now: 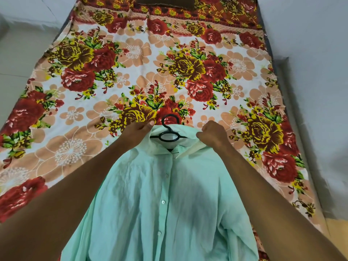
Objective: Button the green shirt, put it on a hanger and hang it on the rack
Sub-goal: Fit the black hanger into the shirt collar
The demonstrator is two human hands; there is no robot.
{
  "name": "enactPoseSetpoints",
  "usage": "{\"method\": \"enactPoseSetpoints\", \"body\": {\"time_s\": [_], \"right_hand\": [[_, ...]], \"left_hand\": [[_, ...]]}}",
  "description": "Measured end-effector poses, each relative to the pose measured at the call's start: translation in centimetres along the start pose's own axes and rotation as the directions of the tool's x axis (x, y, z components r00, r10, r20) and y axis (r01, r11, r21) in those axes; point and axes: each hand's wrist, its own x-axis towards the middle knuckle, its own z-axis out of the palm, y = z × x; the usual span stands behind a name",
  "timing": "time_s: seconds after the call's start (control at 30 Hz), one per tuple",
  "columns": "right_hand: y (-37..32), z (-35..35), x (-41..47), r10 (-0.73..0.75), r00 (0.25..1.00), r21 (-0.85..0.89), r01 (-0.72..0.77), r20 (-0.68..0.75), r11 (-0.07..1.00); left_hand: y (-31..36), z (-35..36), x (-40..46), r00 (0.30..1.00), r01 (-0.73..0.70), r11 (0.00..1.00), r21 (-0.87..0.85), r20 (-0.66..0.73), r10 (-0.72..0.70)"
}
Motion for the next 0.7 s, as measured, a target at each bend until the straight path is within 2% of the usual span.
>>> {"method": "enactPoseSetpoints", "body": {"time_s": [0.1,0.2,0.3,0.37,0.47,0.6,0.7], "right_hand": [[0.4,0.6,-0.4,0.081,0.997,0.317,-0.083,0.017,0.945],[0.5,1.1,-1.2,0.181,0.977,0.631,-0.213,0.116,0.745],[0.3,1.5,-1.9,0.243,0.951,0.793,-0.294,0.189,0.534],[0.1,2.0,-2.0,0.307,0.934,0.842,-0.310,0.184,0.442],[0.4,2.9,-2.1,0.394,0.914,0.827,-0.293,0.095,0.480],[0.8,3.2,-3.5,0.376,0.903,0.813,-0.374,0.208,0.447],[1.4,3.5,-3.2,0.372,0.898,0.822,-0.389,0.237,0.416]], "left_hand": [[-0.7,0.6,-0.2,1.000,-0.015,1.000,-0.019,-0.022,0.015],[-1.9,1.4,0.0,0.996,-0.001,0.998,-0.062,-0.086,-0.005],[-2.3,2.3,0.0,0.988,-0.016,0.998,-0.068,-0.155,0.006],[-2.1,2.7,-0.1,0.981,-0.032,0.997,-0.069,-0.192,0.018],[-1.7,3.1,-0.4,0.968,-0.041,0.998,-0.055,-0.251,0.026],[-1.6,3.5,-0.5,0.960,-0.063,0.994,-0.090,-0.279,0.036],[-1.9,3.6,-0.4,0.959,-0.079,0.991,-0.105,-0.281,0.047]]}}
